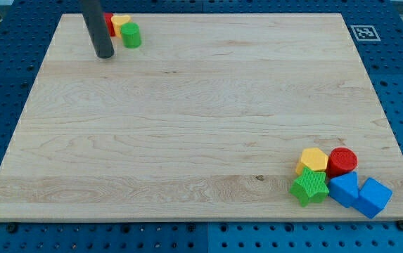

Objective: Slightly move the green circle right to the yellow heart

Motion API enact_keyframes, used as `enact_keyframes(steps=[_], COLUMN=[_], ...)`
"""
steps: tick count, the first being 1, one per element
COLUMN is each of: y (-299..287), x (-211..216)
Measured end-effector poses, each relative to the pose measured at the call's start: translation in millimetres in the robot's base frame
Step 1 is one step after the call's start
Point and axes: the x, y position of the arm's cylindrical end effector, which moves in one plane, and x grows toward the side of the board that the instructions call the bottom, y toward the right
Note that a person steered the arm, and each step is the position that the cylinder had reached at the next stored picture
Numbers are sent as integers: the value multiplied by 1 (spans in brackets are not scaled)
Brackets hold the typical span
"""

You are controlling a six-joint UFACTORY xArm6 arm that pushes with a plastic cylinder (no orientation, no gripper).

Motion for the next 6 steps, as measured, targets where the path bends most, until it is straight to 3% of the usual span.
enact_keyframes(steps=[6], y=[53], x=[-32])
